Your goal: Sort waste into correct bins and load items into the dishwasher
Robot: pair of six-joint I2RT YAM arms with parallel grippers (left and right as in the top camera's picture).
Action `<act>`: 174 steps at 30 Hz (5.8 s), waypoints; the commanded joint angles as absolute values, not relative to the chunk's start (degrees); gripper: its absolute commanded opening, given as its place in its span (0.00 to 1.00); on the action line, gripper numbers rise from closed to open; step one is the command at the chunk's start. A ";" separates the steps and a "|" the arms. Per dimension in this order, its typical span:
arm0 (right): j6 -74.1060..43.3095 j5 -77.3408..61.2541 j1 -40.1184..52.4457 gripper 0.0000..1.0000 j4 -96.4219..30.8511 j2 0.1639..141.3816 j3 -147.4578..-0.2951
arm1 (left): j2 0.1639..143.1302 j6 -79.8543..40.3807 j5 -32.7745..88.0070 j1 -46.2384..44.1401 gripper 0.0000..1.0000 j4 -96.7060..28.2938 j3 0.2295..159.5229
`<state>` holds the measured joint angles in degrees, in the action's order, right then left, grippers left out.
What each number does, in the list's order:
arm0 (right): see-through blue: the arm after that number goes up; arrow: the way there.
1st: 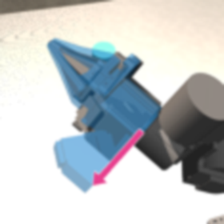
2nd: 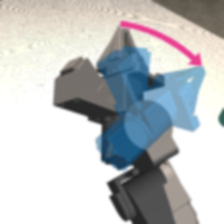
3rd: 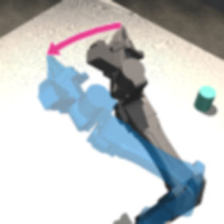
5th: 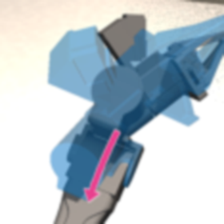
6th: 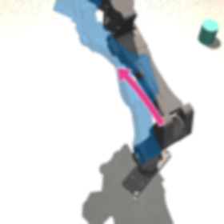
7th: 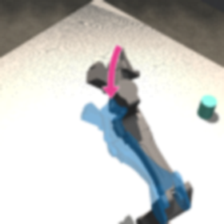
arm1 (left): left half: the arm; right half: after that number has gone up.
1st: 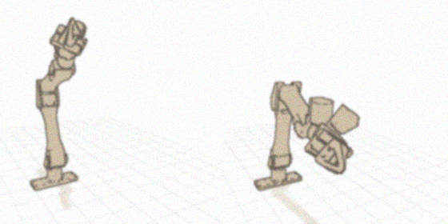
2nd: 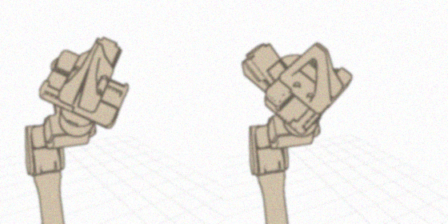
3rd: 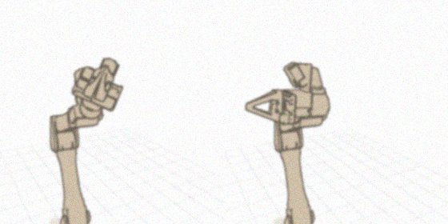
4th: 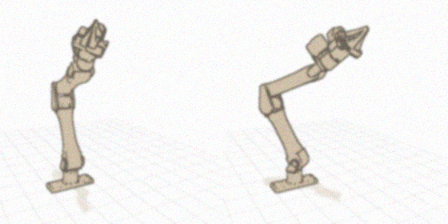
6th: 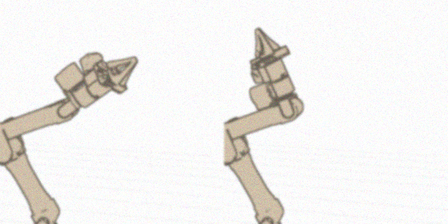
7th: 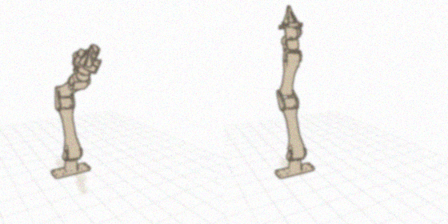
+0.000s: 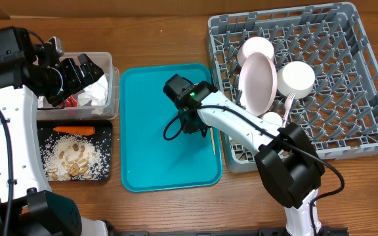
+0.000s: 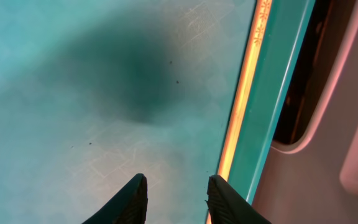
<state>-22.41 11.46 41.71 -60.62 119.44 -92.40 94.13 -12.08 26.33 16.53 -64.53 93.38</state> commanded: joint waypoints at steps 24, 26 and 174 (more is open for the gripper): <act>-22.31 13.98 40.25 0.47 -54.89 119.92 -85.45 | 92.88 -12.45 26.37 16.47 1.00 -64.47 94.78; -22.28 13.50 40.25 0.49 -54.65 120.57 -85.45 | 92.88 -12.45 26.37 16.47 1.00 -64.45 94.78; -47.59 14.50 43.44 0.25 -45.32 127.35 -89.78 | 92.88 -12.45 26.37 16.47 1.00 -64.47 94.78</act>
